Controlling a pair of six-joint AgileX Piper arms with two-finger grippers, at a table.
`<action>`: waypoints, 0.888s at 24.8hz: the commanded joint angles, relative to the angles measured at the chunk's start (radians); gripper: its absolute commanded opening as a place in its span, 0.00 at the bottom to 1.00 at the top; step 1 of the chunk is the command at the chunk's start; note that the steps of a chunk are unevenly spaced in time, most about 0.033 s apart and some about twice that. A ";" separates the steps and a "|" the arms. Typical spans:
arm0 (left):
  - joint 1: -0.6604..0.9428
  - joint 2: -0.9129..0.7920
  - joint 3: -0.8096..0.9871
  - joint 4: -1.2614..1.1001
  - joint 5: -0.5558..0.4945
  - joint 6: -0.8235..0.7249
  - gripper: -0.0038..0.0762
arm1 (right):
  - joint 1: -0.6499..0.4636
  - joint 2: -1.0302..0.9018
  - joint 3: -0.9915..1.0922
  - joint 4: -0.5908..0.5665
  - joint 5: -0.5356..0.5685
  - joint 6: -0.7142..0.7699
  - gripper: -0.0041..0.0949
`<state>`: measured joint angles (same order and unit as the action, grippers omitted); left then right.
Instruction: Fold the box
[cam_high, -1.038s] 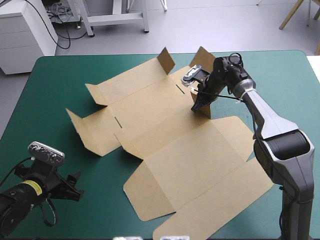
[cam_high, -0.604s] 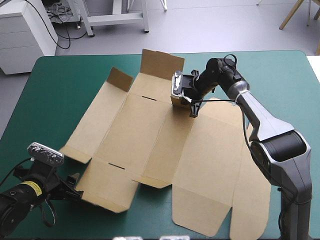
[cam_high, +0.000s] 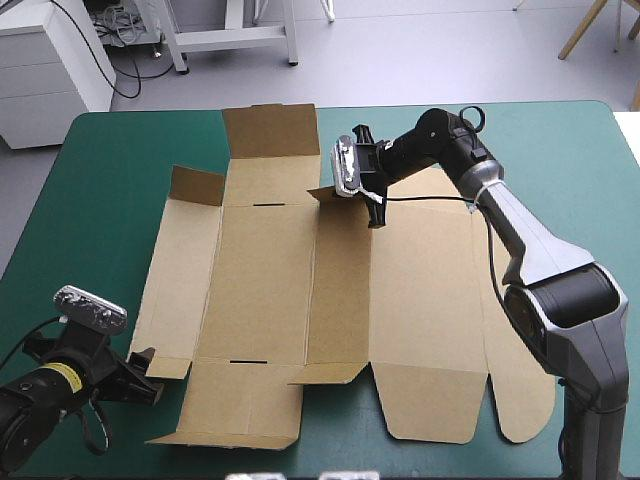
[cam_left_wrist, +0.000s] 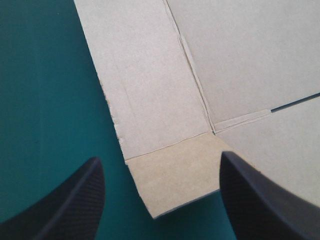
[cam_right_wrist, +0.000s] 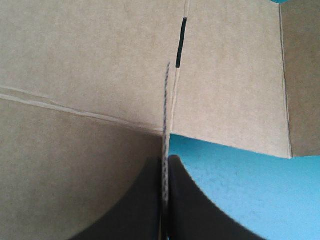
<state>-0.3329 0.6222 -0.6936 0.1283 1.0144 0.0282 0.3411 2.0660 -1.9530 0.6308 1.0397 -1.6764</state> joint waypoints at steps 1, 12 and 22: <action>-0.003 0.002 -0.034 0.014 -0.042 -0.019 0.63 | -0.002 -0.036 -0.022 0.072 -0.019 0.058 0.02; -0.003 0.002 -0.034 0.016 -0.019 -0.021 0.63 | -0.006 0.000 -0.055 0.130 -0.107 0.277 0.69; -0.003 0.002 -0.036 -0.039 -0.001 -0.028 0.63 | -0.077 -0.035 -0.300 0.023 0.166 1.126 0.62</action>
<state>-0.3329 0.6222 -0.6936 0.1121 1.0532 0.0104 0.3066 2.1245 -2.2006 0.6324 1.1842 -0.7504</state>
